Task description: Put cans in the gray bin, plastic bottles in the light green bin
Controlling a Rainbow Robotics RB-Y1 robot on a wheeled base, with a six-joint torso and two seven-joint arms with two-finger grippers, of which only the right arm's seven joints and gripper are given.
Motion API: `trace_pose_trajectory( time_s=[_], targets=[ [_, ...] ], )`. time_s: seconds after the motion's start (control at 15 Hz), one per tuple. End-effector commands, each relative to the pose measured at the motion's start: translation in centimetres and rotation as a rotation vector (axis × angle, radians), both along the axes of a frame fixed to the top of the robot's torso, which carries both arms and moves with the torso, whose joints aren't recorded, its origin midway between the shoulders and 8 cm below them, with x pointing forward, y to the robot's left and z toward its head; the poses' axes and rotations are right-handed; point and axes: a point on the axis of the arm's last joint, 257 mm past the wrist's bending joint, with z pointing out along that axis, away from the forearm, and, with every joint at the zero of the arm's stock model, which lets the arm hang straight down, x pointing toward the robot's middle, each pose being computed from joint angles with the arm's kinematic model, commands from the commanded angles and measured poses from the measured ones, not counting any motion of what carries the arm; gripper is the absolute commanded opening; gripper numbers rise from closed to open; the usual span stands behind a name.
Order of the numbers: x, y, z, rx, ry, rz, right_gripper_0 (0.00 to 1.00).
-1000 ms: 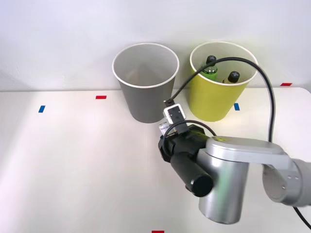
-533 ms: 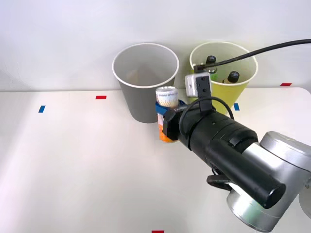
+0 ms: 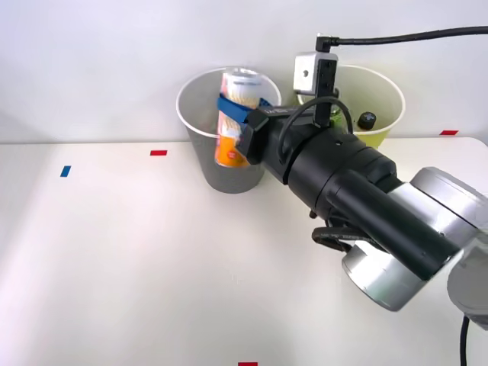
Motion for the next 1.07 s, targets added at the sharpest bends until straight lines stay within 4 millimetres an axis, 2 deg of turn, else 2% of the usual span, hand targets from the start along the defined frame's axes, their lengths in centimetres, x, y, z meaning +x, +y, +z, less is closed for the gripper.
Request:
trace_pose_trajectory(
  time_s=[0.07, 0.2, 0.4, 0.53, 0.8, 1.07],
  targets=[
    [4.6, 0.7, 2.2, 0.101, -0.109, 0.065, 0.0],
    [6.4, 0.7, 3.3, 0.111, -0.119, 0.042, 0.0],
    [8.7, 1.4, 3.9, 0.109, -0.116, 0.022, 0.0],
    [10.5, 1.9, 3.8, 0.101, -0.108, 0.003, 0.0],
    [15.1, 2.7, 2.8, 0.042, -0.102, -0.074, 0.0],
    [17.1, 3.0, 1.9, -0.01, -0.126, -0.105, 0.0]
  ],
)
